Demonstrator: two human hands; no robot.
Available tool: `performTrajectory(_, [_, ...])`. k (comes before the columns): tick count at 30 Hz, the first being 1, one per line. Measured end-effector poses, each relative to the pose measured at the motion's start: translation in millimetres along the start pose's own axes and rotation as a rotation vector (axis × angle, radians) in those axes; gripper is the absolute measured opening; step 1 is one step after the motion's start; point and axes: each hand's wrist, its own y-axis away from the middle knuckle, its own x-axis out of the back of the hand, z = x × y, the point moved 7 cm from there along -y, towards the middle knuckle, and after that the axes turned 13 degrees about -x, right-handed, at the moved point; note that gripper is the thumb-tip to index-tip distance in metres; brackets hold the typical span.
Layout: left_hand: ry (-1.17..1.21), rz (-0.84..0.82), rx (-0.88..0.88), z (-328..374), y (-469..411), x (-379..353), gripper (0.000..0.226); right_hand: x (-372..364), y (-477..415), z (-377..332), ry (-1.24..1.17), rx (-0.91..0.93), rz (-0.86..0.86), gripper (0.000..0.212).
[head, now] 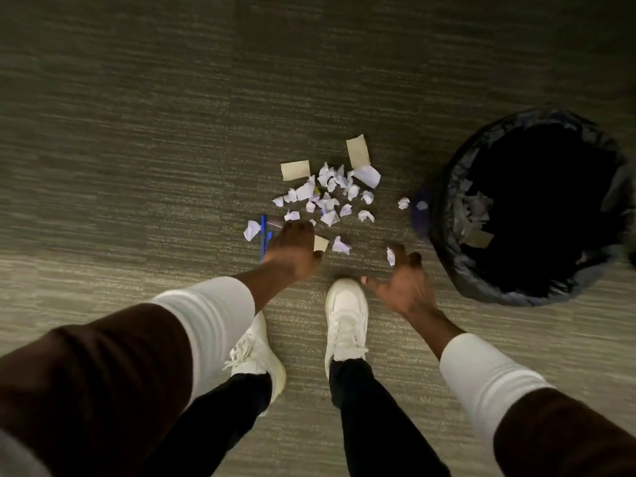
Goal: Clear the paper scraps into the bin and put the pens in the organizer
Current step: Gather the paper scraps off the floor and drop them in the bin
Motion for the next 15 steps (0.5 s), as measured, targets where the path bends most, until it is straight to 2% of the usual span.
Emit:
performTrajectory(4, [-0.014,0.089,0.037,-39,-47,-5,0.087,-21,-54,-14,0.059,-0.047,-0.017,0.102])
performTrajectory(7, [-0.022,0.17,0.02,-63,-83,-4,0.11,-24,-92,-44,0.017,0.079,0.064,0.112])
performTrajectory(10, [-0.076,0.128,0.019,-85,-119,-5,0.135,-18,-132,-80,0.021,0.174,0.137,0.126])
performTrajectory(15, [-0.083,0.136,-0.08,-97,-157,-8,0.144,-1,-188,-139,0.07,0.243,0.228,0.141])
